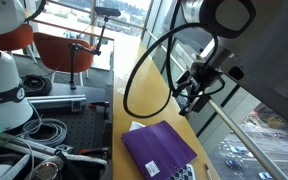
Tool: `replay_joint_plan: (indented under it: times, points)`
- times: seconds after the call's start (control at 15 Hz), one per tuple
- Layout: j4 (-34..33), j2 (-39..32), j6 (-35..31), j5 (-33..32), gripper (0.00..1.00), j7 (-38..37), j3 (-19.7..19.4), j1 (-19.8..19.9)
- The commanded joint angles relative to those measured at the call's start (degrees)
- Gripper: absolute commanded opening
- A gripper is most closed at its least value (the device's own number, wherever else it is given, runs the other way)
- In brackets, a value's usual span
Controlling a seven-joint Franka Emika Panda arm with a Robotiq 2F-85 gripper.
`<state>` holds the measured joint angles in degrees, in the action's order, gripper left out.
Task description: Fold the purple folder.
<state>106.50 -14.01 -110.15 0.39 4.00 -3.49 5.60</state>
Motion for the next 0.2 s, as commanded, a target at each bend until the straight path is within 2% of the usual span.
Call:
replay_joint_plan:
  times: [0.0, 0.13]
  points:
    - [-0.1, 0.0, 0.1, 0.0, 1.00, 0.0, -0.2, -0.1]
    - [-0.1, 0.0, 0.1, 0.0, 1.00, 0.0, -0.2, -0.1]
